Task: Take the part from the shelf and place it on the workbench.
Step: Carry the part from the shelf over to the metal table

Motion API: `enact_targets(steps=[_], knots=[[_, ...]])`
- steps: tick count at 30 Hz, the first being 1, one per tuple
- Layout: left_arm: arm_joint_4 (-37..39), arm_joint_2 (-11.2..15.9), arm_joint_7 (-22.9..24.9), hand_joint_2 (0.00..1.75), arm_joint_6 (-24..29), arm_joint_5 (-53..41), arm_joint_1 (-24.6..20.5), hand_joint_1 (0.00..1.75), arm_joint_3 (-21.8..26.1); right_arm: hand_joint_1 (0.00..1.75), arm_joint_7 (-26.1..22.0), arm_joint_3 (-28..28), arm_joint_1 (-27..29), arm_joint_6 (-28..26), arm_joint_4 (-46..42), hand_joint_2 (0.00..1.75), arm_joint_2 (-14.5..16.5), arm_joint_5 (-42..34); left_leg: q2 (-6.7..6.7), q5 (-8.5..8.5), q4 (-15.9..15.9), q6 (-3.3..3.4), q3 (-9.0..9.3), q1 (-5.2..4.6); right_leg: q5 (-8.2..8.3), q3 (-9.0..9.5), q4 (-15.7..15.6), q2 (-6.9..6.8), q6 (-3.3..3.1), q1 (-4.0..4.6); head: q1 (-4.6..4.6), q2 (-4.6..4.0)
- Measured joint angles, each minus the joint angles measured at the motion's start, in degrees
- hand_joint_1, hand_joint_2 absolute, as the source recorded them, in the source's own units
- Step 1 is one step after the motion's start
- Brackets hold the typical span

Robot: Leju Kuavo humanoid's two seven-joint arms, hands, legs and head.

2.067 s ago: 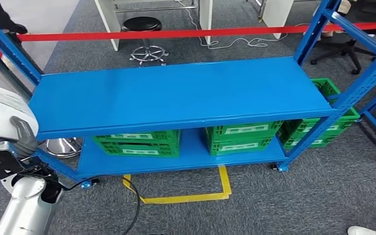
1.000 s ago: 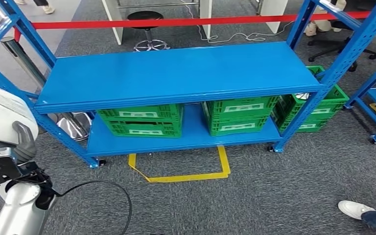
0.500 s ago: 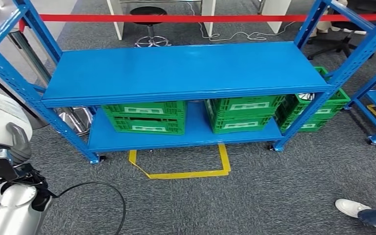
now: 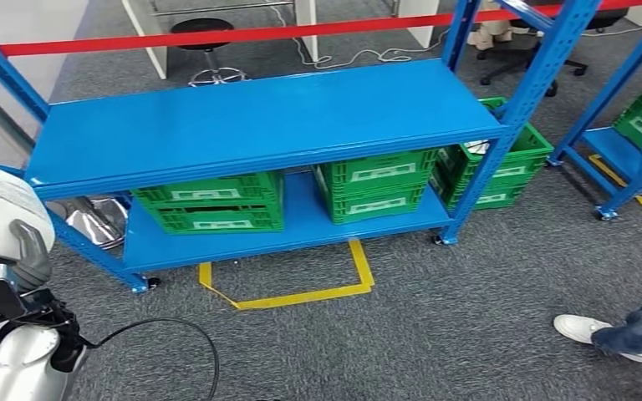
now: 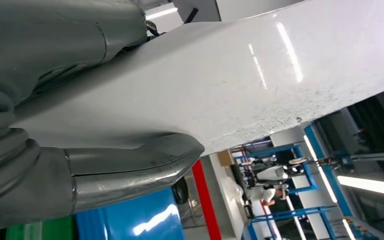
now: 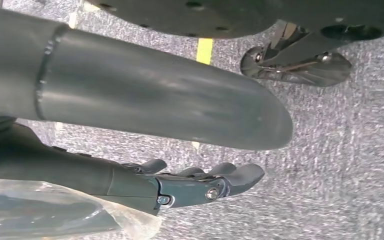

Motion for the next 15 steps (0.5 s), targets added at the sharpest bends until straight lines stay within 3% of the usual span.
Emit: enact_targets(steps=[2,4,7,9,11,13,14,15], knots=[[-0.2,0.0,0.0,1.75,0.0,0.0,0.1,1.75,0.0,0.0,0.0,0.0,-0.1,-0.1,0.0,0.0,0.0,0.0,-1.29,3.99,-7.8,0.51,3.78,0.03,0.03,0.1,0.1,0.94,0.09,0.03,0.02,0.0],[-0.5,0.0,0.0,1.75,0.0,0.0,0.1,1.75,0.1,0.0,0.0,0.0,-0.2,-0.1,0.0,0.0,0.1,0.0,-2.72,5.72,-13.6,0.91,6.47,0.06,0.16,-0.2,0.2,1.79,0.44,0.08,0.03,0.01],[-0.7,0.0,0.0,1.75,0.0,0.0,0.2,1.75,0.1,0.0,0.0,0.0,-0.1,-0.2,0.0,0.0,0.3,0.0,-2.4,5.64,-15.0,1.31,6.65,0.08,0.4,-1.07,0.2,2.57,1.42,-0.04,0.05,0.01],[-0.9,0.0,0.0,1.75,0.0,0.0,0.1,1.75,0.1,0.0,0.2,0.0,-0.1,-0.4,0.1,0.0,0.3,0.2,-1.54,5.99,-15.5,1.93,6.65,0.3,-0.96,-2.27,2.0,1.38,2.01,0.0,0.27,0.0],[-1.0,0.0,0.0,1.75,0.0,0.0,0.3,1.75,0.1,0.0,0.7,0.1,-0.2,-1.1,0.1,0.0,0.3,0.8,-0.54,6.14,-15.7,2.33,6.54,0.38,-4.43,-5.39,8.3,-0.47,2.48,-0.02,0.49,0.0],[-1.1,0.0,0.0,1.75,0.0,0.0,0.4,1.75,0.2,0.0,1.2,0.3,-0.2,-2.1,0.1,0.0,0.3,1.2,0.46,6.14,-15.6,2.41,6.41,0.34,-7.22,-8.83,15.7,-1.07,2.87,-0.16,0.55,0.0],[-1.1,0.0,0.0,1.75,0.1,-0.1,0.5,1.75,0.2,0.0,1.5,0.4,-0.1,-2.5,0.1,0.0,0.3,1.4,0.95,6.13,-15.6,2.42,6.39,0.33,-7.18,-9.38,17.0,-1.17,3.0,-0.22,0.56,0.0],[-1.1,0.0,0.1,1.75,0.2,-0.2,0.5,1.75,0.2,0.0,1.7,0.6,-0.1,-2.8,0.1,0.0,0.3,1.5,1.39,6.12,-15.6,2.4,6.42,0.33,-6.02,-8.72,15.8,-1.37,3.04,-0.26,0.57,0.0]])
